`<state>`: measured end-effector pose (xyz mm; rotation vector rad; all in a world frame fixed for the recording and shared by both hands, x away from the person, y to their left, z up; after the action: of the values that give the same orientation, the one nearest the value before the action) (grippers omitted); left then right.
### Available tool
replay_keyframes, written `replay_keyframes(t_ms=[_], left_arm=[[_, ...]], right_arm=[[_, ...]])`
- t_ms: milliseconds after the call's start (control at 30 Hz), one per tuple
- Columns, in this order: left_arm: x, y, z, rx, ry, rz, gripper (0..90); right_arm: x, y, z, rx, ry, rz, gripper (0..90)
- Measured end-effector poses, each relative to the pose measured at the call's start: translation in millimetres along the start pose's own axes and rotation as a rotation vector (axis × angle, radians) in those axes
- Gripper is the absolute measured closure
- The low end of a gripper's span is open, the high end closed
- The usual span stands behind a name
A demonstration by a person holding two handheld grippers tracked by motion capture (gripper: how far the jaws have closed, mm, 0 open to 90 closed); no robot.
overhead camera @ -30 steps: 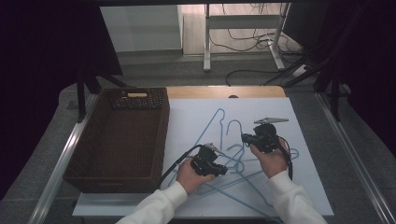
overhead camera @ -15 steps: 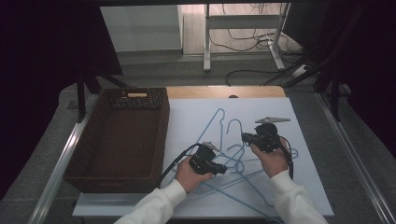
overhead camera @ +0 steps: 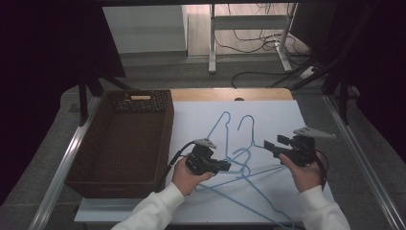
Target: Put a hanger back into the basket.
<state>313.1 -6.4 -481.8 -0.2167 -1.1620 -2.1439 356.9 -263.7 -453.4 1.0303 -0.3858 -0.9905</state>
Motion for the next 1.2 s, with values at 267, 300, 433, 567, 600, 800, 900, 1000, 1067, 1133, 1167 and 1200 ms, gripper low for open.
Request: replay_keyframes(t_ms=[267, 300, 433, 567, 600, 800, 900, 1000, 1067, 1133, 1167, 1200], left_arm=[[8.7, 6.7, 21.7, 0.007, 0.004, -0.029, 86.8], [10.1, 8.0, 29.8, 0.01, -0.004, -0.031, 86.8], [9.8, 7.1, 44.8, 0.012, -0.043, -0.002, 86.8], [10.1, 6.7, 54.5, -0.001, -0.014, -0.022, 86.7], [9.2, 8.2, 63.7, 0.008, -0.019, -0.013, 86.7], [1.4, 11.5, 95.4, 0.049, -0.002, 0.008, 86.7], [-3.0, 9.0, 120.8, 0.083, 0.018, 0.016, 86.8], [-8.6, 4.3, 143.8, 0.122, 0.038, 0.029, 86.8], [-15.0, -1.6, 161.1, 0.151, 0.054, 0.047, 86.8], [-23.1, -9.6, 177.8, 0.174, 0.075, 0.068, 86.7], [-27.5, -14.1, 186.0, 0.185, 0.085, 0.079, 86.8], [-36.1, -22.5, 201.4, 0.211, 0.111, 0.099, 86.8]], right_arm=[[18.9, -16.7, 22.5, 0.01, -0.02, -0.024, 32.9], [21.1, -17.6, 23.9, 0.012, -0.026, -0.027, 32.9], [27.7, -21.0, 27.5, 0.009, -0.041, -0.04, 32.9], [31.1, -23.1, 26.7, 0.002, -0.048, -0.042, 33.0], [31.2, -23.2, 26.4, 0.001, -0.048, -0.042, 32.9], [29.3, -22.3, 23.0, -0.003, -0.047, -0.031, 33.0], [28.7, -23.7, 20.8, -0.015, -0.046, -0.026, 33.0], [28.7, -24.6, 19.4, -0.017, -0.049, -0.024, 33.1], [28.5, -24.7, 19.4, -0.019, -0.049, -0.026, 33.1], [28.6, -24.7, 19.7, -0.018, -0.054, -0.024, 33.1], [28.6, -24.7, 19.7, -0.018, -0.054, -0.023, 33.1], [28.6, -24.7, 19.6, -0.02, -0.054, -0.022, 33.1]])
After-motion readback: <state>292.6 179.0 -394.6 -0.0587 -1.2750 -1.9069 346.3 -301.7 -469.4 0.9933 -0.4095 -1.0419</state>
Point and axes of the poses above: each handheld gripper's, and its own axes: z roughly backward along the jaws, y roughly out of its top, x roughly to its right, the point moved 5 cm from there along -z, roughly forward along the jaws, and after that the axes turned 2 degrees about z, right-handed, at the moved point
